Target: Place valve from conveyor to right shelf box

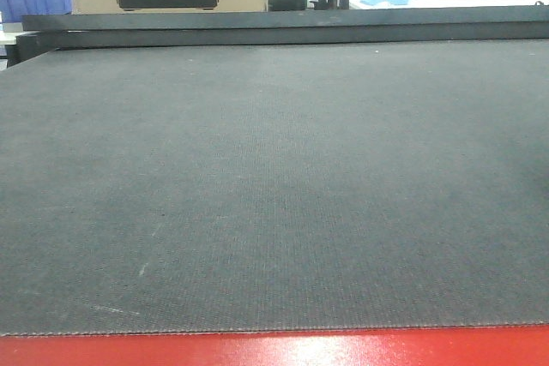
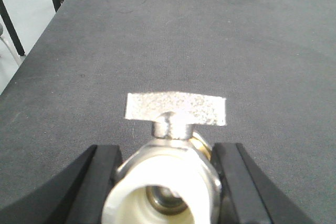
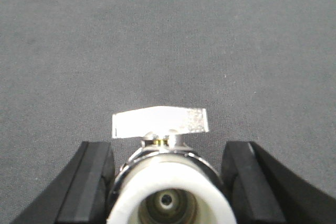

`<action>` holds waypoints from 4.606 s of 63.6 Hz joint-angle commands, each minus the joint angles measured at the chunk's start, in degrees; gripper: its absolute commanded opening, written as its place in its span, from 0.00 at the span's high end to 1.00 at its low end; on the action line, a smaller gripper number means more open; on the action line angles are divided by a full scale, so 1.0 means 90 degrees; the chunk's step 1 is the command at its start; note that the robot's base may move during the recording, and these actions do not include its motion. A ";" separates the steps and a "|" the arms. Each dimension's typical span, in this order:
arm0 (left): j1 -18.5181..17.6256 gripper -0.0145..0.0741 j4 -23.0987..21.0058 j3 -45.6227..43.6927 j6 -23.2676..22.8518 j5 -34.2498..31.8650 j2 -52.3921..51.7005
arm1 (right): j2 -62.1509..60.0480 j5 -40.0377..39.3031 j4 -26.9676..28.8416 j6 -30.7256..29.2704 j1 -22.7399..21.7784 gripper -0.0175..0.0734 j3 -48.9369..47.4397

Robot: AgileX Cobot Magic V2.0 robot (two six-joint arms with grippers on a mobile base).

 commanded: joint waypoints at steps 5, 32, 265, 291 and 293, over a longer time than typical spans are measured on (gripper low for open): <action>0.0030 0.96 0.0044 -0.0032 -0.0067 -0.0287 -0.0077 | -0.0076 -0.0506 -0.0021 -0.0029 -0.0021 0.99 -0.0065; 0.0030 0.96 0.0044 -0.0032 -0.0067 -0.0287 -0.0077 | -0.0076 -0.0506 -0.0021 -0.0029 -0.0021 0.99 -0.0065; 0.0030 0.96 0.0044 -0.0032 -0.0067 -0.0300 -0.0092 | -0.0076 -0.0518 -0.0022 -0.0029 -0.0021 0.99 -0.0065; 0.0030 0.96 0.0044 -0.0032 -0.0067 -0.0300 -0.0092 | -0.0076 -0.0518 -0.0022 -0.0029 -0.0021 0.99 -0.0065; 0.0030 0.96 0.0044 -0.0032 -0.0067 -0.0300 -0.0092 | -0.0076 -0.0518 -0.0022 -0.0029 -0.0021 0.99 -0.0065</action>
